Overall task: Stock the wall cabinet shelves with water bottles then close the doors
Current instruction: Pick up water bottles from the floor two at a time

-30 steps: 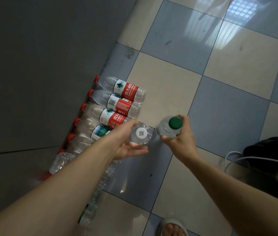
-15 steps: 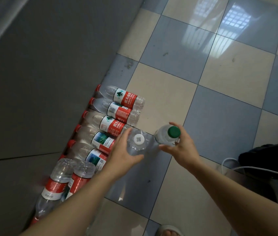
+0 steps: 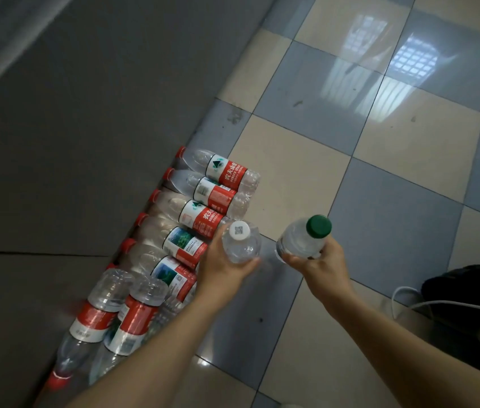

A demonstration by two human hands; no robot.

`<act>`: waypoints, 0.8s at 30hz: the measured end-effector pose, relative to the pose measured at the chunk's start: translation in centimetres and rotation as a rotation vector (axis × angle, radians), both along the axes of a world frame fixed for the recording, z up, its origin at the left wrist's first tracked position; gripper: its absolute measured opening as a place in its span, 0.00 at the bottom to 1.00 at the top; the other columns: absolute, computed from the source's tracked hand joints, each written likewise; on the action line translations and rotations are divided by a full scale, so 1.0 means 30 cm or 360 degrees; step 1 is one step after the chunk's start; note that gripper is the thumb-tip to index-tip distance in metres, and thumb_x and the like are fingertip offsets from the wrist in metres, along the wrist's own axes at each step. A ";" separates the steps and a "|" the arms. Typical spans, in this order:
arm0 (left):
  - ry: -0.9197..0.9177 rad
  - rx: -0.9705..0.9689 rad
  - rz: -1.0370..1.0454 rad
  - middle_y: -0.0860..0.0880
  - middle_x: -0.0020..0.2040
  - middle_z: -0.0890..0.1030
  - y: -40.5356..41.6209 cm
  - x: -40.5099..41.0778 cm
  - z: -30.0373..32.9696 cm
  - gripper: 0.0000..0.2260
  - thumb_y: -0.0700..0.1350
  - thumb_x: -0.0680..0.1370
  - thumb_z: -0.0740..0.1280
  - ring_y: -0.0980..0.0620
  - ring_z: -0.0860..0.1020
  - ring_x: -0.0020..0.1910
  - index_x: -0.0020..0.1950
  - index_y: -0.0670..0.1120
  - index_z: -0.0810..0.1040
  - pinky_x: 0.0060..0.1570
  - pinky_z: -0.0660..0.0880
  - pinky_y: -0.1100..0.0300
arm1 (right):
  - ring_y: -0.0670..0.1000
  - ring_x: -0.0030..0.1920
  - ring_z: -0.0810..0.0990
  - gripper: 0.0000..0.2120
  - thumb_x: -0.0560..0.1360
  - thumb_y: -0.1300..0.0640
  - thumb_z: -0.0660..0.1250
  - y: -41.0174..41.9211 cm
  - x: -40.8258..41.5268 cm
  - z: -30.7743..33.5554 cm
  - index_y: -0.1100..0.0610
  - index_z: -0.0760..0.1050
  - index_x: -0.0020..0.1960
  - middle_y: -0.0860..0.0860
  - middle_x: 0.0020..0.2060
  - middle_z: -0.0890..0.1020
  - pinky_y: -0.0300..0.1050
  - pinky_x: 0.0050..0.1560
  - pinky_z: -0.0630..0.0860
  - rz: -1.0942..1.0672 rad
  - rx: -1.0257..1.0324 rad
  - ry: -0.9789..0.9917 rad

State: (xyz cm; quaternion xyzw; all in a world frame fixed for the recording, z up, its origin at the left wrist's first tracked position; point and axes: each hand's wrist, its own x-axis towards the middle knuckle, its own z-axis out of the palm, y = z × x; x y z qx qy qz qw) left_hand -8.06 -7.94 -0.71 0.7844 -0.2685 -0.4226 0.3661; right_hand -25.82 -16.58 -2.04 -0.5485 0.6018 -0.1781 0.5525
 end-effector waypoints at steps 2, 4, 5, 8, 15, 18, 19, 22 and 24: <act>0.0018 -0.0004 0.0008 0.58 0.56 0.81 0.023 0.011 0.083 0.29 0.43 0.67 0.82 0.60 0.79 0.56 0.63 0.57 0.74 0.53 0.76 0.67 | 0.39 0.51 0.81 0.25 0.67 0.56 0.82 0.009 0.006 0.087 0.44 0.76 0.60 0.40 0.50 0.83 0.32 0.46 0.75 -0.0019 0.0003 -0.0018; 0.0034 -0.0025 0.0006 0.63 0.53 0.79 0.044 0.029 0.197 0.27 0.43 0.68 0.82 0.70 0.78 0.52 0.58 0.63 0.73 0.44 0.73 0.78 | 0.43 0.53 0.81 0.27 0.67 0.56 0.82 0.015 0.028 0.199 0.46 0.76 0.63 0.42 0.53 0.83 0.36 0.48 0.76 -0.0011 -0.0015 -0.0031; 0.0038 -0.0044 0.0013 0.64 0.52 0.80 0.050 0.039 0.265 0.27 0.43 0.68 0.82 0.71 0.77 0.52 0.57 0.64 0.73 0.42 0.72 0.79 | 0.45 0.55 0.80 0.28 0.67 0.56 0.82 0.015 0.042 0.265 0.48 0.76 0.64 0.43 0.54 0.83 0.37 0.49 0.76 -0.0005 -0.0022 -0.0043; 0.0032 -0.0105 0.0054 0.58 0.55 0.83 0.048 0.076 0.506 0.28 0.43 0.68 0.81 0.61 0.81 0.54 0.63 0.57 0.75 0.47 0.76 0.72 | 0.46 0.56 0.79 0.28 0.68 0.57 0.82 0.009 0.090 0.495 0.48 0.75 0.64 0.43 0.55 0.81 0.37 0.50 0.74 -0.0004 -0.0046 -0.0102; -0.0048 -0.0321 0.0170 0.59 0.49 0.84 0.001 0.158 1.183 0.28 0.49 0.66 0.81 0.61 0.83 0.46 0.60 0.62 0.72 0.43 0.82 0.62 | 0.28 0.53 0.75 0.25 0.66 0.49 0.82 -0.039 0.196 1.195 0.33 0.73 0.54 0.32 0.51 0.80 0.30 0.44 0.70 0.0145 -0.0332 -0.0192; -0.0048 -0.0470 0.0213 0.61 0.50 0.84 -0.018 0.185 1.517 0.30 0.58 0.62 0.81 0.63 0.83 0.48 0.60 0.64 0.72 0.45 0.80 0.65 | 0.30 0.53 0.77 0.24 0.66 0.46 0.81 -0.065 0.217 1.555 0.34 0.74 0.56 0.29 0.50 0.81 0.28 0.41 0.74 0.0237 -0.0422 -0.0305; -0.0042 -0.0514 0.0222 0.62 0.51 0.83 -0.020 0.192 1.632 0.31 0.60 0.61 0.80 0.64 0.83 0.49 0.60 0.65 0.71 0.44 0.79 0.68 | 0.30 0.54 0.77 0.24 0.66 0.47 0.81 -0.074 0.218 1.675 0.36 0.75 0.57 0.28 0.50 0.81 0.27 0.43 0.75 0.0269 -0.0455 -0.0348; -0.0054 -0.0675 0.0288 0.62 0.50 0.84 -0.013 0.212 1.965 0.29 0.59 0.59 0.80 0.63 0.83 0.48 0.56 0.69 0.73 0.43 0.79 0.68 | 0.36 0.55 0.79 0.25 0.68 0.51 0.81 -0.096 0.223 2.034 0.40 0.75 0.60 0.33 0.53 0.81 0.33 0.49 0.78 0.0386 -0.0581 -0.0410; -0.0147 -0.0808 0.0286 0.64 0.48 0.84 -0.010 0.234 2.170 0.27 0.55 0.61 0.81 0.63 0.83 0.47 0.55 0.69 0.74 0.41 0.77 0.71 | 0.40 0.56 0.80 0.26 0.68 0.52 0.81 -0.111 0.226 2.252 0.43 0.76 0.63 0.38 0.54 0.82 0.38 0.52 0.79 0.0431 -0.0676 -0.0448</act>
